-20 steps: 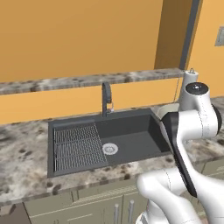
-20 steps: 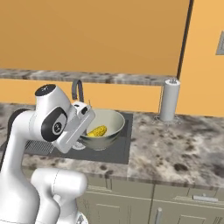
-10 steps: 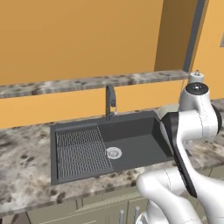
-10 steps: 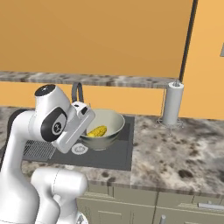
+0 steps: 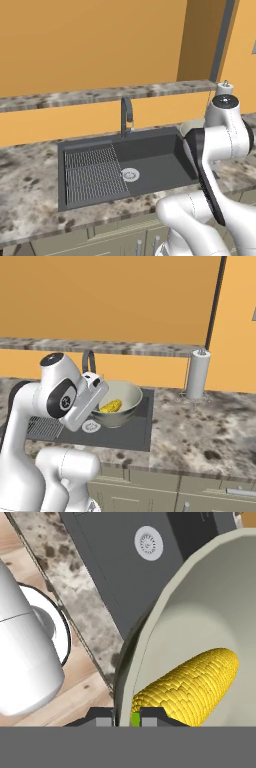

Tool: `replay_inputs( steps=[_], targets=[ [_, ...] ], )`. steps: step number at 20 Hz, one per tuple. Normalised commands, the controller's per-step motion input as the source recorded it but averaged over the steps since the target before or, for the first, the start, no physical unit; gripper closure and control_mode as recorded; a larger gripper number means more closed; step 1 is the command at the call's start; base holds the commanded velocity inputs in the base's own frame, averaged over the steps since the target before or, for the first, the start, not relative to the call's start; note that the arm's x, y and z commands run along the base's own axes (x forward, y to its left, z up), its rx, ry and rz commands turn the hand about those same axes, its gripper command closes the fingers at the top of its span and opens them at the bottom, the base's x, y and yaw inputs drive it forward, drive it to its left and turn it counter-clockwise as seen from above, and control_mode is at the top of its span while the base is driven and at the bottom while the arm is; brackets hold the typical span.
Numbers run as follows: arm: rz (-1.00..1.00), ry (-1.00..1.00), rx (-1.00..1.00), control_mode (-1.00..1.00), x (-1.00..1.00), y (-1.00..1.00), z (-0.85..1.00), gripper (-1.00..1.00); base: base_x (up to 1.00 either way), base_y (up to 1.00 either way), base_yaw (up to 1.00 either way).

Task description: Pick the corn from the cabinet and place it in the bowl. Then pick the bowl and place it in the sink. Then turn on the sink facuet.

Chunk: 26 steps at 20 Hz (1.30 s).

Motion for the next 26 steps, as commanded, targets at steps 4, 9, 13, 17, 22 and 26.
replay_inputs(
  steps=[4, 9, 13, 17, 22, 26],
  targets=[
    [0.53, 0.00, 0.05, -1.00, 0.23, 0.00, -0.23, 1.00, 0.00, 0.00, 0.00],
    [0.71, 0.00, 0.01, -1.00, 0.46, 0.00, -0.50, 1.00, 0.00, 0.00, 0.00],
    [0.72, 0.04, 0.00, -1.00, 0.69, 0.00, -0.69, 1.00, 0.00, 0.00, 0.00],
    [0.60, 0.08, 0.00, -1.00, 0.82, 0.11, -0.67, 1.00, 0.00, 0.00, 0.00],
    [0.40, 0.11, 0.00, -1.00, 0.98, 0.20, -0.53, 1.00, 0.00, 0.00, 0.00],
    [0.30, 0.16, 0.00, -1.00, 1.00, 0.26, -0.43, 1.00, 0.00, 0.00, 0.00]
  ],
)
